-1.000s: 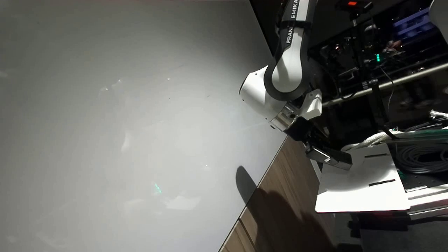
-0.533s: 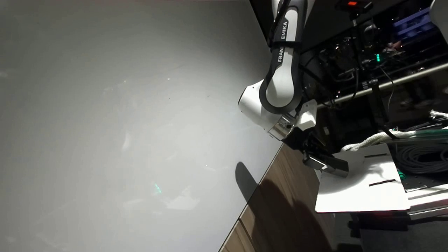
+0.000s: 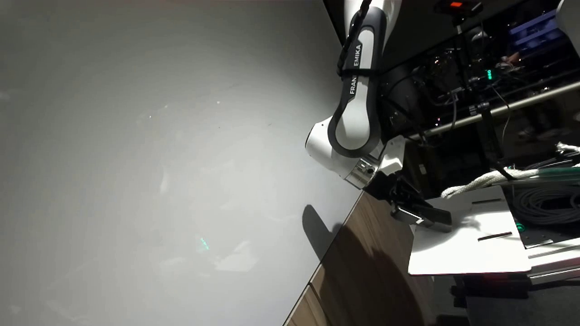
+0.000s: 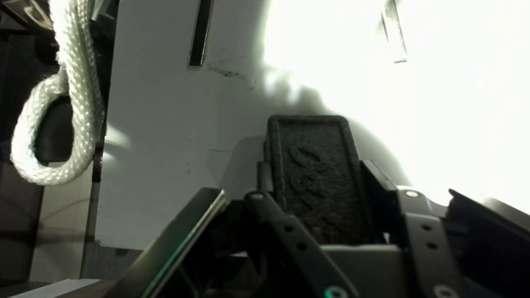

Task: Use the eraser to wipe the whiteboard.

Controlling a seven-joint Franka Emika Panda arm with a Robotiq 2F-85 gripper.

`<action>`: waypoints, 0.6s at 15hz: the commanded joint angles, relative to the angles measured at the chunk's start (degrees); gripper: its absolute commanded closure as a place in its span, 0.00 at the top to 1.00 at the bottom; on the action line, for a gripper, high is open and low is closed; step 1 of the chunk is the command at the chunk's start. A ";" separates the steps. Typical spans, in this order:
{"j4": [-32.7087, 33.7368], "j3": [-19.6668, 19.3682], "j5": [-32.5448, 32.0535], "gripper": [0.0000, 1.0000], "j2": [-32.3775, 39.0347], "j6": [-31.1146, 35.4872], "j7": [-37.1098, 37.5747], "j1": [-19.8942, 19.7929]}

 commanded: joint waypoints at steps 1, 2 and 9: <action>2.57 -0.46 2.47 0.29 2.25 -3.68 -2.81 -0.42; 2.88 -0.54 2.64 0.29 2.48 -4.70 -3.24 -0.52; 4.03 -1.24 3.10 0.29 3.94 -7.78 -5.15 -1.59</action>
